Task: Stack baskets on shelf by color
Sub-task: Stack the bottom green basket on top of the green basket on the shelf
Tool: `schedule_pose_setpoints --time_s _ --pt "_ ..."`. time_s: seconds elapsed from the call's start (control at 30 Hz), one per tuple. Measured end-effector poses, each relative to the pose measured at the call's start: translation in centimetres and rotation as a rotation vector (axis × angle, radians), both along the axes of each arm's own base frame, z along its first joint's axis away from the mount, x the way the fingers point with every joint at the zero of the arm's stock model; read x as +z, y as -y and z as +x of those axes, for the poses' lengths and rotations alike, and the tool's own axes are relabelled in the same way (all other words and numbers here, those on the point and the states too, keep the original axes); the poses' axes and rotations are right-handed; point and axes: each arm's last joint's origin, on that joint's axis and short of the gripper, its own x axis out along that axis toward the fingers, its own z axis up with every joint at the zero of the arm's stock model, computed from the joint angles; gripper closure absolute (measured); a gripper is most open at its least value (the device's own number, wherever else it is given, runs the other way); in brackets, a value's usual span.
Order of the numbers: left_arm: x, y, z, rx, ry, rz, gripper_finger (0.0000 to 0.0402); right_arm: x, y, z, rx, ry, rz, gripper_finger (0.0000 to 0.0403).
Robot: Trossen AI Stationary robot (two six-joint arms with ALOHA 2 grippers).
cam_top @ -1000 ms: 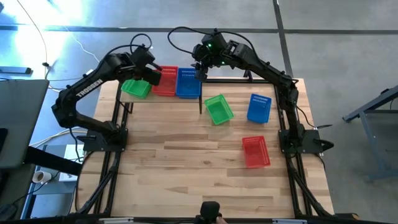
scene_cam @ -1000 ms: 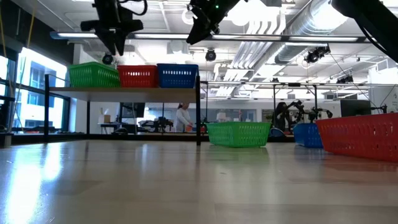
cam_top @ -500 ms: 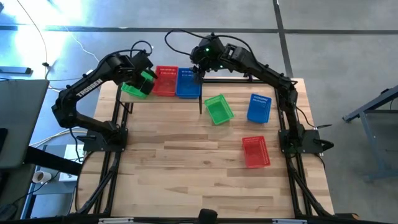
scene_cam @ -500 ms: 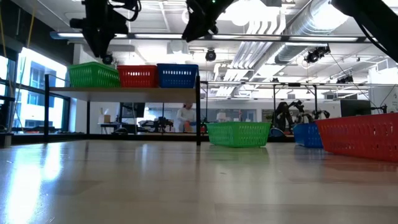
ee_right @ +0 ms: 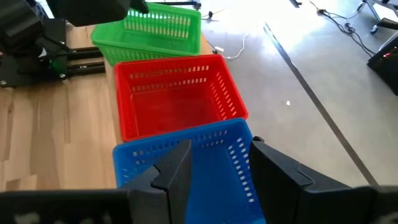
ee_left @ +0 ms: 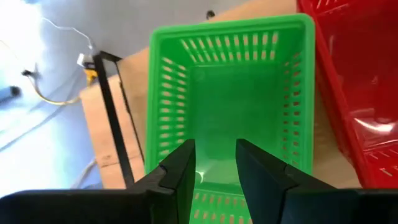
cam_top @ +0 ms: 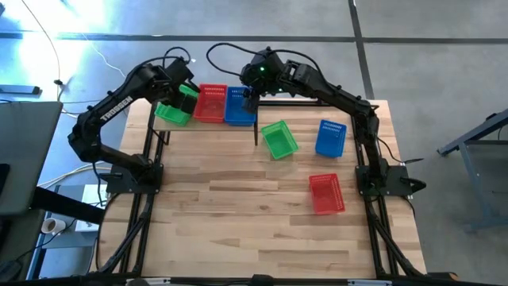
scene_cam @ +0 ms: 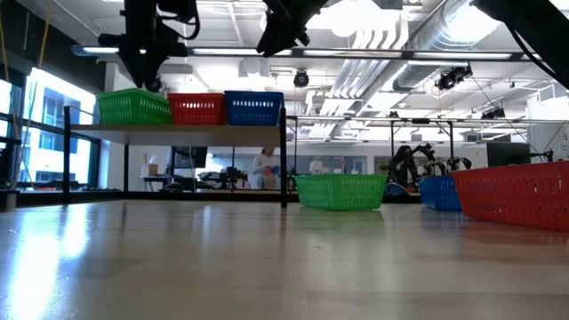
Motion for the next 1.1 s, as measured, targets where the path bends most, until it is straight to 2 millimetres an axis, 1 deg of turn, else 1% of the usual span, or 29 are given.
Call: schedule_pose_setpoints --time_s 0.13,0.3,0.53,0.8,1.1 --pt "-0.9 -0.8 0.6 -0.015 -0.029 -0.041 0.0297 0.0 0.0 0.0 0.000 0.000 0.000 0.0257" --pt "-2.0 -1.4 1.0 0.016 -0.084 -0.100 0.0297 0.0 0.0 0.0 0.000 0.000 0.000 0.0257" --pt "-3.6 -2.7 1.8 -0.017 -0.204 -0.144 0.0297 0.0 0.0 0.0 0.000 -0.001 0.000 0.0257" --pt "-5.4 -4.7 1.6 0.050 -0.237 -0.206 0.0297 0.0 0.0 0.0 0.016 -0.010 -0.020 0.0257" --pt "-6.3 -5.5 1.7 0.099 -0.273 -0.196 0.0297 0.0 0.0 0.0 0.020 -0.013 -0.025 0.0257"
